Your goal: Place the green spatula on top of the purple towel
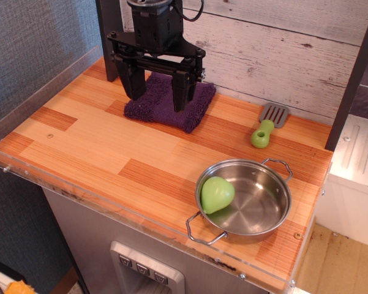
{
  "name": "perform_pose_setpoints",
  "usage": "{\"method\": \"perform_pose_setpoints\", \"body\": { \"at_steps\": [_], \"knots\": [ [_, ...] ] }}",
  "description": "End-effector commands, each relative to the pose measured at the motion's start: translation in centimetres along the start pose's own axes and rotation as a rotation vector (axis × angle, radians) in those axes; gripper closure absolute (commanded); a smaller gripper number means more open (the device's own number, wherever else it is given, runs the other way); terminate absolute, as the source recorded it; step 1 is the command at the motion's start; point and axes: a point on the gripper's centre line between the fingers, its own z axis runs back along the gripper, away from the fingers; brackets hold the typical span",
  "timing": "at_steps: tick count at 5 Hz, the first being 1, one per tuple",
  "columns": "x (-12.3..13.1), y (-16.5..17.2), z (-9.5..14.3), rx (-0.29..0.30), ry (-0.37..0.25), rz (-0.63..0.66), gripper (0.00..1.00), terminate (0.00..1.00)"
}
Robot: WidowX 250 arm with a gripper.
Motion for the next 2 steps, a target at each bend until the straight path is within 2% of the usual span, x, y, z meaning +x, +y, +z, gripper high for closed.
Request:
{"method": "perform_pose_setpoints", "body": {
  "at_steps": [1,2],
  "knots": [
    [0.0,0.0,0.0,0.000,0.000,0.000,0.00,0.00],
    [2.2,-2.6,-0.7,-0.008,-0.060,-0.053,0.00,0.00]
  ]
}}
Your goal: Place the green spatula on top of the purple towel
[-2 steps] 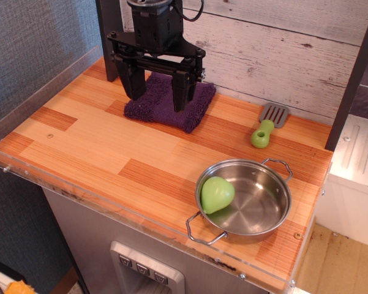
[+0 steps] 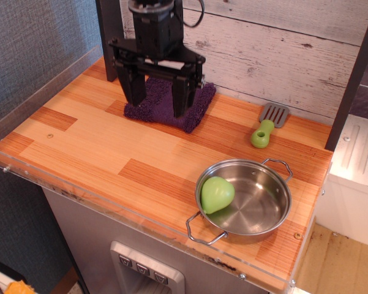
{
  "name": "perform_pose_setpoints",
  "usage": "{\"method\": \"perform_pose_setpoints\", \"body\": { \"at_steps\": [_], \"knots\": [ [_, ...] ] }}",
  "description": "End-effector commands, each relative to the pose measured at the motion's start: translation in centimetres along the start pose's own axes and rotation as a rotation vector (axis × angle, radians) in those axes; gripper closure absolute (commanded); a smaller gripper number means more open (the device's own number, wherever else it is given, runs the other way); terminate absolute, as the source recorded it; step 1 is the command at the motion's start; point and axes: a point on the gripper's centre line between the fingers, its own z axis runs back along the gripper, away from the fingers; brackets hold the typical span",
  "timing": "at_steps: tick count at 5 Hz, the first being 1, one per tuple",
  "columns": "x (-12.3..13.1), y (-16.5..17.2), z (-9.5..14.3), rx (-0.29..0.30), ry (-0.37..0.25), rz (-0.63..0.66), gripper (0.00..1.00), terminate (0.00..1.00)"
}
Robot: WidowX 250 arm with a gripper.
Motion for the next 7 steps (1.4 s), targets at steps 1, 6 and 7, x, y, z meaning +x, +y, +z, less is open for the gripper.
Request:
{"method": "perform_pose_setpoints", "body": {
  "at_steps": [1,6,7],
  "knots": [
    [4.4,-5.3,-1.1,0.007,-0.105,-0.089,0.00,0.00],
    [8.5,-10.1,-5.3,0.028,-0.061,-0.035,0.00,0.00],
    [8.6,-10.9,-6.1,0.007,-0.042,-0.028,0.00,0.00]
  ]
}}
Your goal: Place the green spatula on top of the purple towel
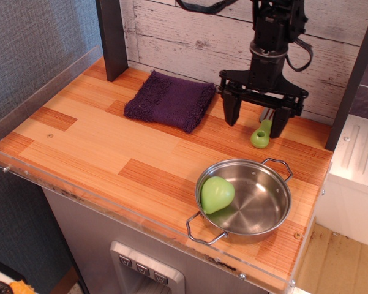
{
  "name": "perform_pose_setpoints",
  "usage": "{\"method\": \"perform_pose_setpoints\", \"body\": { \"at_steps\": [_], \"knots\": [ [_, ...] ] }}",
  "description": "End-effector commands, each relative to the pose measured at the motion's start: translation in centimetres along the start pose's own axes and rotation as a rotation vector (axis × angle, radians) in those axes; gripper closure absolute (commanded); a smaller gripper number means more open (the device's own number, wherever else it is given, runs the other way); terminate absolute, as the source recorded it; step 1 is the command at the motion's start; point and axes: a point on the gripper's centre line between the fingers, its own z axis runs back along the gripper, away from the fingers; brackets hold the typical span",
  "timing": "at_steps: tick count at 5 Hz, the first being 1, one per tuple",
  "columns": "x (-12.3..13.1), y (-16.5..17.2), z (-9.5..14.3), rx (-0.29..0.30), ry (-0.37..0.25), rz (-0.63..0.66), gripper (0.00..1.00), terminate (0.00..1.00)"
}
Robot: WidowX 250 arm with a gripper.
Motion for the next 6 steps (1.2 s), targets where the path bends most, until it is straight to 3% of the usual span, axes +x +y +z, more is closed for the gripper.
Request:
{"method": "perform_pose_setpoints", "body": {
  "at_steps": [1,2,3,5,6],
  "knots": [
    [0.5,-1.1,-0.2,0.002,-0.007,-0.007,0.00,0.00],
    [0.1,-1.2,-0.8,0.003,0.012,-0.012,0.00,0.00],
    [-0.2,-1.3,-1.2,0.012,0.014,-0.017,1.00,0.00],
    [-0.4,-1.4,0.5,0.006,-0.017,-0.032,1.00,0.00],
    [-0.4,-0.7,4.5,-0.017,-0.064,-0.061,1.00,0.00]
  ]
}}
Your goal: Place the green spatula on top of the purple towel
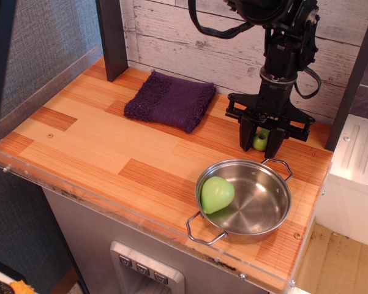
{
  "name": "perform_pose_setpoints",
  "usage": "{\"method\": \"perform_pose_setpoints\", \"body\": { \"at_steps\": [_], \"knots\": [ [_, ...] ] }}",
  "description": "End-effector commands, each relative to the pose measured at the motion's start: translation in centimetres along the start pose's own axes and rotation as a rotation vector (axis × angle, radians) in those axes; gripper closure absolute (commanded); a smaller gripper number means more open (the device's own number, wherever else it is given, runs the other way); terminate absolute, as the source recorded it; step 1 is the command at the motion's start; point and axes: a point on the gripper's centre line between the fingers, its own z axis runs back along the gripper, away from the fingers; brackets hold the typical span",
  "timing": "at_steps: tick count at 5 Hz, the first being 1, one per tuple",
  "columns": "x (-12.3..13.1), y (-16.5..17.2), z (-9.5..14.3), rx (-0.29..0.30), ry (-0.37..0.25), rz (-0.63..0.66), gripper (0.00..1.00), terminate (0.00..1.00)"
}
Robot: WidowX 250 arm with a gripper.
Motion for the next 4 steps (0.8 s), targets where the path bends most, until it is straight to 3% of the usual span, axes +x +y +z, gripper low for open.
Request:
{"method": "perform_pose_setpoints", "body": {
  "at_steps": [1,2,4],
  "knots": [
    [-0.2,3.3,11.7,-0.070,-0.186,-0.015,1.00,0.00],
    [-0.4,7.3,14.2,-0.082,-0.173,0.005,1.00,0.00],
    [0.0,13.8,9.8,0.010,-0.039,0.006,1.00,0.00]
  ]
}}
